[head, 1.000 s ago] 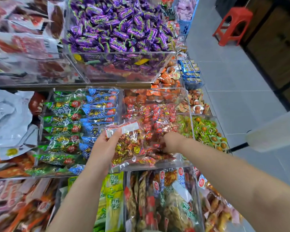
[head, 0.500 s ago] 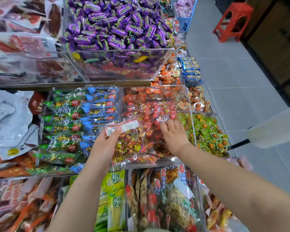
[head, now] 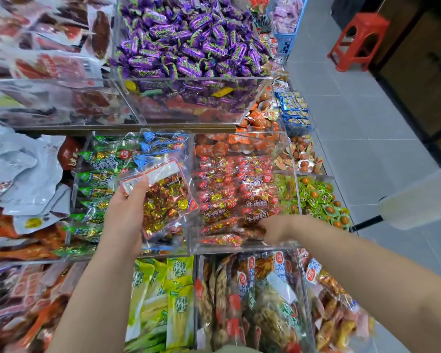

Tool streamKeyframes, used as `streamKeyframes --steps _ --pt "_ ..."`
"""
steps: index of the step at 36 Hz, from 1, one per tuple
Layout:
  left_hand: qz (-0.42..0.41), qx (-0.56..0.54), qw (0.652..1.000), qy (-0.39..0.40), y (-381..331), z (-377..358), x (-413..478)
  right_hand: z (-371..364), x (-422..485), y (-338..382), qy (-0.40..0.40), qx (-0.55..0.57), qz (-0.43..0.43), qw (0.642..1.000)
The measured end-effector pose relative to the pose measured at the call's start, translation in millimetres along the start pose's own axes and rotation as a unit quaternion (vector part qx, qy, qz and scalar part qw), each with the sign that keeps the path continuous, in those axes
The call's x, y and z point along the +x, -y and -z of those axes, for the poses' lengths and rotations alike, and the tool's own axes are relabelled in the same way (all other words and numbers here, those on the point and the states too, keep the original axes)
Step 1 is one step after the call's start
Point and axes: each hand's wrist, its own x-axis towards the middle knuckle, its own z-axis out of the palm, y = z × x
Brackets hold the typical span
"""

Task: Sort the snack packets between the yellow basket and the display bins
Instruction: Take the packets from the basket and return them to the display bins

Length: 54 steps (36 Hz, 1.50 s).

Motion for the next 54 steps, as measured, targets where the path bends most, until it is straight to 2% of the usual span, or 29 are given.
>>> streamKeyframes --steps 4,7,10,12,14,17,20,25,30,35,40,43,47,49,52,53,54 --pt "0.009 -0.004 1.0 0.005 4.1 3.7 -1.9 -7.1 -0.6 0.9 -0.124 -0.063 0.024 0.99" --pt "0.01 0.001 1.0 0.008 5.8 3.5 -3.0 -1.5 -7.2 3.2 -0.229 -0.091 0.049 0.968" --pt "0.012 -0.003 1.0 0.009 7.0 1.9 -5.0 0.9 -11.4 20.6 -0.337 -0.125 0.143 0.922" --pt "0.014 -0.006 1.0 0.015 7.3 0.5 -6.4 -2.3 -8.9 36.4 -0.366 -0.124 0.231 0.893" --pt "0.015 -0.005 1.0 0.019 7.2 -0.4 -7.4 -7.1 -2.1 50.4 -0.358 -0.101 0.258 0.892" --pt "0.015 -0.005 1.0 0.017 7.1 1.7 -8.0 -16.4 13.6 66.8 -0.341 -0.066 0.233 0.908" --pt "0.012 0.004 1.0 0.014 7.4 6.1 -8.0 -19.0 24.5 81.4 -0.324 -0.08 0.201 0.921" --pt "0.017 -0.002 1.0 -0.004 9.1 16.7 -6.0 -11.3 22.5 65.2 -0.275 -0.032 0.249 0.928" --pt "0.01 -0.005 1.0 -0.013 11.3 22.3 -2.4 -9.8 19.8 36.4 -0.246 -0.044 0.176 0.952" --pt "0.016 0.019 1.0 -0.012 13.9 17.9 2.1 -5.1 30.1 57.1 -0.26 -0.101 0.16 0.947" --pt "0.019 0.039 0.999 -0.009 15.5 10.7 5.5 -9.5 38.8 71.5 -0.273 -0.099 0.128 0.948" --pt "0.02 0.038 0.999 -0.001 14.8 0.8 3.3 -11.2 38.9 68.5 -0.283 -0.017 0.132 0.95" --pt "0.044 0.037 0.997 0.058 13.1 -9.1 2.8 -3.9 16.9 49.8 -0.187 0.124 0.159 0.961" --pt "0.075 0.033 0.992 0.099 10.4 -12.8 0.9 6.1 -3.7 41.7 -0.187 0.212 0.166 0.945" --pt "0.076 0.084 0.979 0.17 12.5 -20.3 -1.8 27.5 -42.6 36.9 -0.264 0.384 0.211 0.859" --pt "0.084 0.104 0.972 0.191 14.0 -23.4 -4.6 34.3 -55.3 37.0 -0.275 0.418 0.237 0.833" --pt "0.091 0.12 0.967 0.206 15.5 -29.2 -7.7 40.3 -67.0 38.5 -0.279 0.424 0.262 0.821"
